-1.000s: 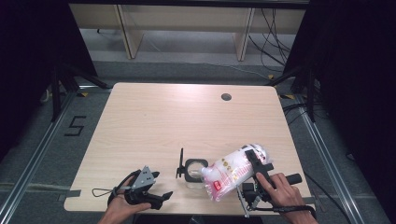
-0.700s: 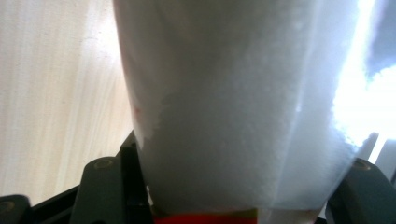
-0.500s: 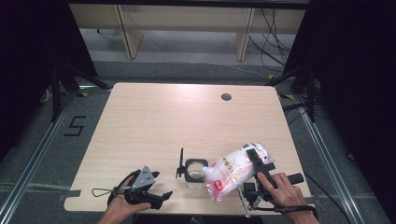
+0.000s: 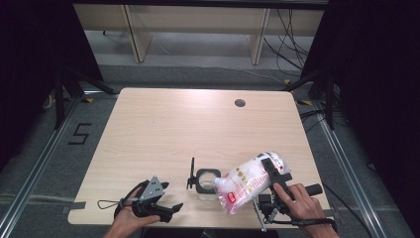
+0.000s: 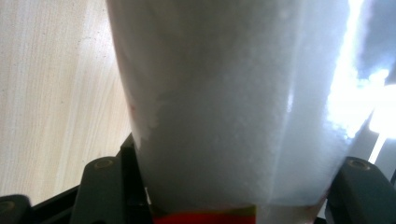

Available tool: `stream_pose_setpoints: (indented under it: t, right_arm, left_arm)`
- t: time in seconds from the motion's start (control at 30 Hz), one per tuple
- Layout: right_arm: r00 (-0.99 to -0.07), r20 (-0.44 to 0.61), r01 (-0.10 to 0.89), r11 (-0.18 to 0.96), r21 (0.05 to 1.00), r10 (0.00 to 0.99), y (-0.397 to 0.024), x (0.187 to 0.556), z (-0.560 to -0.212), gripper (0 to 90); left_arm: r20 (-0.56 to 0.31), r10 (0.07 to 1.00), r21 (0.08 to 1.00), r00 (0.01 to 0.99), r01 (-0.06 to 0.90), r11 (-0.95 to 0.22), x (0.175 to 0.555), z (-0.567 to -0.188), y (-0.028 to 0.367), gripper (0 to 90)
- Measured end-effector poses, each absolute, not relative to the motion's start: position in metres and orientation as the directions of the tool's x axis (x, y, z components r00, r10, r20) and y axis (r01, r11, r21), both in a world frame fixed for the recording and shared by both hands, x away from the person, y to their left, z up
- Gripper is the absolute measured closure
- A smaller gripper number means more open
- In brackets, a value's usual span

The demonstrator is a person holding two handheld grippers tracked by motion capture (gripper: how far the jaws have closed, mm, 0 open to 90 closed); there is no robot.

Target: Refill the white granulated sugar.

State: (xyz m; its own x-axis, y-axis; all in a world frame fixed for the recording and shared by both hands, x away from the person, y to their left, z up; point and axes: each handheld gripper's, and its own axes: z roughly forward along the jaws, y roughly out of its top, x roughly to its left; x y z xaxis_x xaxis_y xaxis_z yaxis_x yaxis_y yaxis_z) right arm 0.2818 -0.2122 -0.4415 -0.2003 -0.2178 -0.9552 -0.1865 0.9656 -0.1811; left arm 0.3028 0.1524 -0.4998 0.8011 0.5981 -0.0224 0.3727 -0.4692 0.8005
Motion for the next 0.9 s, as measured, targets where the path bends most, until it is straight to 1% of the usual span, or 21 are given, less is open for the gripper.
stream_pose_setpoints:
  t: [0.03, 0.07, 0.1, 0.2, 0.27, 0.3, 0.33, 0.37, 0.47, 0.5, 0.53, 0.57, 0.6, 0.63, 0.67, 0.7, 0.73, 0.77, 0.8, 0.83, 0.9]
  right_arm:
    - [-0.196, -0.956, -0.189, 0.965, -0.182, -0.219, -0.2122, 0.2818, -0.4414, 38.9]
    - [-0.183, -0.951, -0.206, 0.956, -0.209, -0.247, -0.2114, 0.2826, -0.4394, 38.8]
    - [-0.171, -0.952, -0.218, 0.952, -0.215, -0.255, -0.2114, 0.2833, -0.4389, 38.8]
    - [-0.181, -0.956, -0.205, 0.960, -0.192, -0.230, -0.2119, 0.2832, -0.4402, 38.9]
    - [-0.196, -0.964, -0.183, 0.972, -0.146, -0.181, -0.2134, 0.2818, -0.4433, 38.9]
    - [-0.202, -0.958, -0.190, 0.968, -0.166, -0.204, -0.2126, 0.2821, -0.4413, 38.9]
    - [-0.201, -0.958, -0.188, 0.968, -0.166, -0.203, -0.2126, 0.2817, -0.4416, 38.9]
    - [-0.186, -0.955, -0.204, 0.960, -0.193, -0.231, -0.2116, 0.2824, -0.4403, 38.9]
    - [-0.185, -0.957, -0.204, 0.962, -0.183, -0.221, -0.2114, 0.2810, -0.4402, 38.9]
    - [-0.175, -0.953, -0.217, 0.954, -0.206, -0.246, -0.2106, 0.2813, -0.4381, 38.9]
    - [-0.172, -0.953, -0.219, 0.953, -0.210, -0.250, -0.2105, 0.2811, -0.4377, 38.9]
    - [-0.169, -0.954, -0.216, 0.954, -0.209, -0.247, -0.2105, 0.2806, -0.4373, 38.9]
    - [-0.170, -0.956, -0.214, 0.956, -0.202, -0.240, -0.2108, 0.2807, -0.4373, 38.9]
    - [-0.174, -0.956, -0.211, 0.957, -0.199, -0.237, -0.2111, 0.2806, -0.4369, 38.9]
    - [-0.154, -0.958, -0.226, 0.952, -0.206, -0.243, -0.2115, 0.2815, -0.4362, 38.9]
    - [-0.153, -0.958, -0.225, 0.952, -0.207, -0.244, -0.2116, 0.2817, -0.4359, 38.9]
    - [-0.167, -0.954, -0.214, 0.954, -0.211, -0.249, -0.2116, 0.2810, -0.4353, 38.9]
    - [-0.169, -0.952, -0.211, 0.953, -0.217, -0.254, -0.2116, 0.2809, -0.4350, 38.9]
    - [-0.183, -0.963, -0.194, 0.967, -0.163, -0.199, -0.2136, 0.2803, -0.4394, 38.9]
    - [-0.180, -0.961, -0.194, 0.965, -0.174, -0.210, -0.2133, 0.2807, -0.4389, 38.9]
    - [-0.181, -0.960, -0.194, 0.965, -0.178, -0.213, -0.2138, 0.2810, -0.4389, 38.9]
  left_arm:
    - [-0.017, 0.600, 0.800, 0.800, 0.371, -0.471, 0.3027, -0.4998, 0.1525, 15.4]
    - [-0.017, 0.599, 0.800, 0.801, 0.370, -0.472, 0.3027, -0.4998, 0.1526, 15.4]
    - [-0.017, 0.599, 0.800, 0.801, 0.370, -0.472, 0.3028, -0.4998, 0.1527, 15.4]
    - [-0.024, 0.602, 0.801, 0.798, 0.376, -0.467, 0.3026, -0.4996, 0.1525, 15.4]
    - [-0.016, 0.601, 0.800, 0.799, 0.371, -0.471, 0.3029, -0.4999, 0.1528, 15.4]
    - [-0.018, 0.601, 0.798, 0.799, 0.374, -0.473, 0.3030, -0.4995, 0.1529, 15.4]
    - [-0.016, 0.604, 0.795, 0.797, 0.376, -0.476, 0.3029, -0.4992, 0.1529, 15.4]
    - [-0.018, 0.602, 0.798, 0.798, 0.374, -0.472, 0.3029, -0.4995, 0.1528, 15.4]
    - [-0.019, 0.606, 0.799, 0.796, 0.376, -0.469, 0.3026, -0.4996, 0.1529, 15.4]
    - [-0.021, 0.608, 0.794, 0.793, 0.383, -0.472, 0.3024, -0.4990, 0.1531, 15.4]
    - [-0.020, 0.608, 0.793, 0.794, 0.383, -0.473, 0.3024, -0.4989, 0.1531, 15.4]
    - [-0.041, 0.615, 0.801, 0.787, 0.394, -0.451, 0.3013, -0.5002, 0.1521, 15.4]
    - [-0.041, 0.614, 0.800, 0.788, 0.394, -0.452, 0.3013, -0.5001, 0.1522, 15.4]
    - [-0.040, 0.614, 0.801, 0.788, 0.393, -0.452, 0.3014, -0.5002, 0.1522, 15.4]
    - [-0.015, 0.608, 0.788, 0.793, 0.384, -0.481, 0.3027, -0.4987, 0.1538, 15.4]
    - [-0.015, 0.608, 0.792, 0.794, 0.381, -0.477, 0.3028, -0.4989, 0.1536, 15.4]
    - [-0.042, 0.615, 0.801, 0.788, 0.395, -0.451, 0.3015, -0.5002, 0.1523, 15.4]
    - [-0.045, 0.617, 0.804, 0.786, 0.395, -0.444, 0.3012, -0.5005, 0.1518, 15.4]
    - [-0.042, 0.616, 0.805, 0.786, 0.392, -0.445, 0.3014, -0.5004, 0.1519, 15.4]
    - [-0.026, 0.618, 0.793, 0.786, 0.393, -0.466, 0.3021, -0.4994, 0.1532, 15.4]
    - [-0.038, 0.616, 0.800, 0.787, 0.393, -0.453, 0.3016, -0.5000, 0.1527, 15.4]
